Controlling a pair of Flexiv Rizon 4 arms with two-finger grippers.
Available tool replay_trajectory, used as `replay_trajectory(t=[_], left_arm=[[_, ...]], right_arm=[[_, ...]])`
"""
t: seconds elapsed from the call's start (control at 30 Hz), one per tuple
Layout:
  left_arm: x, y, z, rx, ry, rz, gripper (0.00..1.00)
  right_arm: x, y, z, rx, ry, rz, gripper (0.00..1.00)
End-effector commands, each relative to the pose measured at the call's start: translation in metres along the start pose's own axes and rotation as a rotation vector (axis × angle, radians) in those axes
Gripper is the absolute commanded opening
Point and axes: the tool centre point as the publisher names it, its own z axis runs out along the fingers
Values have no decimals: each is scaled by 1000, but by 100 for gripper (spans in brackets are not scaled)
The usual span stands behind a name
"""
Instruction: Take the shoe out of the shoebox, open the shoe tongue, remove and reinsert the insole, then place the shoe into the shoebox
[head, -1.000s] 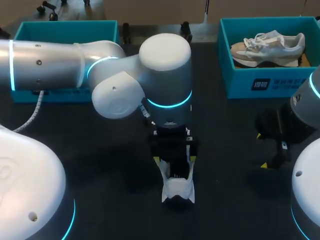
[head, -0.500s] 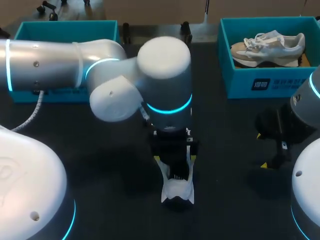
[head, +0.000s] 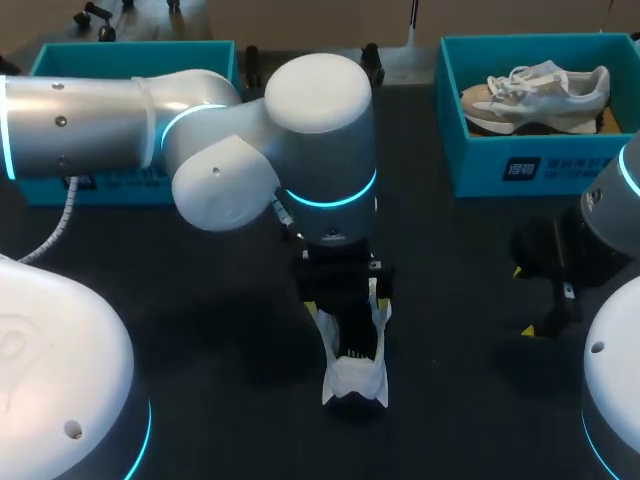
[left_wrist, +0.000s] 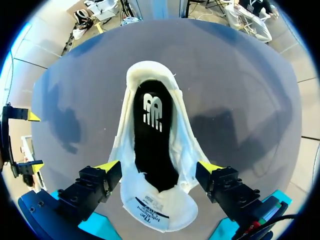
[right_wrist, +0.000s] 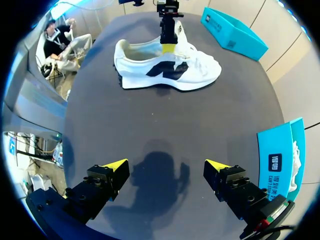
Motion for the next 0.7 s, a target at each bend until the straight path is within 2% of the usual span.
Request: replay_trajectory(t=[0.03,0.37,0.7], left_arm=[[3,3,-4,-5,3,-4,100],[2,14,-12,-27,14,-38,100],[13,39,-28,-12,-7,-75,100]], right_arm=[[1,0,0,0,-1,-1,100],[1,0,0,0,-1,-1,100],[1,0,0,0,-1,-1,100]])
